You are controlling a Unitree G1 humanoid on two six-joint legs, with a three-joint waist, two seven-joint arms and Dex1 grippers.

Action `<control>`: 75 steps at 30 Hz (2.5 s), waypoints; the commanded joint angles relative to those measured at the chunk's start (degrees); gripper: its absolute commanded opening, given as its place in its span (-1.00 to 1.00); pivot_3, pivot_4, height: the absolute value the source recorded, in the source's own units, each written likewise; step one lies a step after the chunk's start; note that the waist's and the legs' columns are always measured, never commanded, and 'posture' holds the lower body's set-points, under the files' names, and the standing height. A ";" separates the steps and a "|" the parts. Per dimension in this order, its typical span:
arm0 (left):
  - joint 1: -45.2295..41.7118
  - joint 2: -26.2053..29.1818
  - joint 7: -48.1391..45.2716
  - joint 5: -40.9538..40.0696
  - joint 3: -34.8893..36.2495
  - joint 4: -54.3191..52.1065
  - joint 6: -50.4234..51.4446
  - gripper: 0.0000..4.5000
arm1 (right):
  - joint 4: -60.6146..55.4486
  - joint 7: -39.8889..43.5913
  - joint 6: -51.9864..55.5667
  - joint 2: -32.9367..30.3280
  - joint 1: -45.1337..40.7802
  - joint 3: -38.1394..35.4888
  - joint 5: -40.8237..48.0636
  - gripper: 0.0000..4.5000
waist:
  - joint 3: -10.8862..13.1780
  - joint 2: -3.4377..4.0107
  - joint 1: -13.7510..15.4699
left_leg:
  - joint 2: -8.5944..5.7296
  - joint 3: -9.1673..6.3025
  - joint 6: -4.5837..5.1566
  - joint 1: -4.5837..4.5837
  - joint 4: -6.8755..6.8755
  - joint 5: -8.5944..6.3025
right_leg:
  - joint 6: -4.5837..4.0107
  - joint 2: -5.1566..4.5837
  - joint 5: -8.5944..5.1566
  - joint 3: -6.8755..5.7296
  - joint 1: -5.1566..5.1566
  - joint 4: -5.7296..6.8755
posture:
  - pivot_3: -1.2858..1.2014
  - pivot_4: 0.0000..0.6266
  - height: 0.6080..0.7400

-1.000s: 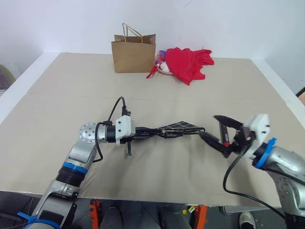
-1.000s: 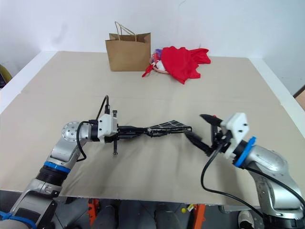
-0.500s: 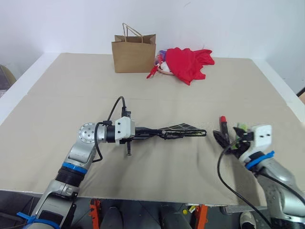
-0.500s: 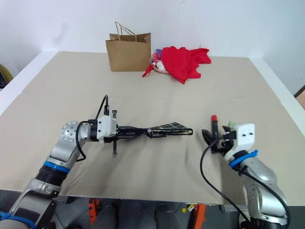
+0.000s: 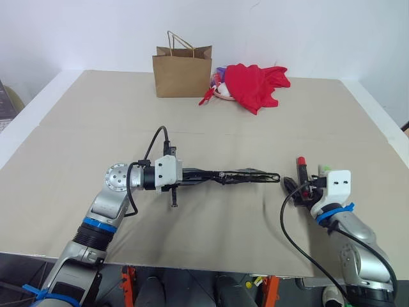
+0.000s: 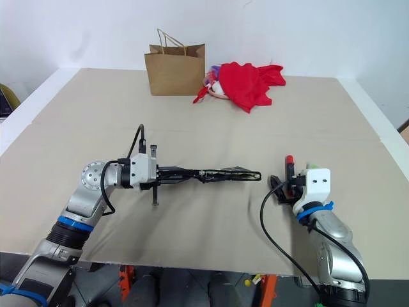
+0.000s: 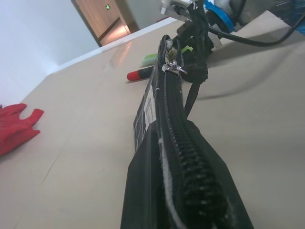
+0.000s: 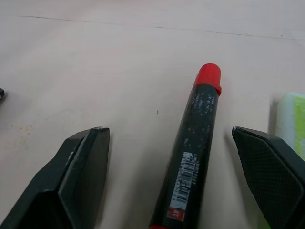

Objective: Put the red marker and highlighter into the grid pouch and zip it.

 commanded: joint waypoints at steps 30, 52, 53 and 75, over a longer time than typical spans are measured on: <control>-0.60 0.41 -0.40 -1.72 0.65 -3.14 1.37 -1.00 | -12.74 44.04 2.58 -30.13 -6.59 -1.69 20.19 -0.72 | 0.45 0.52 0.05 | -0.14 -0.19 0.20 0.01 0.00 -0.04 | 0.01 -0.04 -0.29 -0.13 0.37 -0.11 | 0.03 -0.52 1.00; 1.39 1.09 -0.48 -1.47 0.37 -4.60 1.54 -1.00 | -11.32 56.03 3.05 -38.83 3.22 -8.72 20.37 -0.72 | 0.49 0.49 0.07 | -0.14 -0.20 0.14 0.02 0.20 0.00 | 0.23 -0.07 -0.31 -0.16 0.45 -0.09 | 0.03 -0.52 1.00; 1.39 0.97 -0.43 -1.45 0.26 -4.69 1.48 -1.00 | -11.35 55.52 3.21 -38.53 3.09 -8.50 20.49 -0.72 | 0.49 0.50 0.06 | -0.14 -0.20 0.14 0.02 0.21 0.00 | 0.23 -0.07 -0.31 -0.16 0.45 -0.09 | 0.03 -0.52 1.00; 2.86 1.00 -1.31 -0.36 -0.68 -5.32 -1.99 -1.00 | -9.10 53.72 5.07 -39.08 1.10 -5.99 19.14 -0.72 | 0.49 0.49 0.08 | -0.14 -0.20 0.13 0.02 0.22 0.00 | 0.23 -0.07 -0.30 -0.16 0.47 -0.09 | 0.03 -0.52 1.00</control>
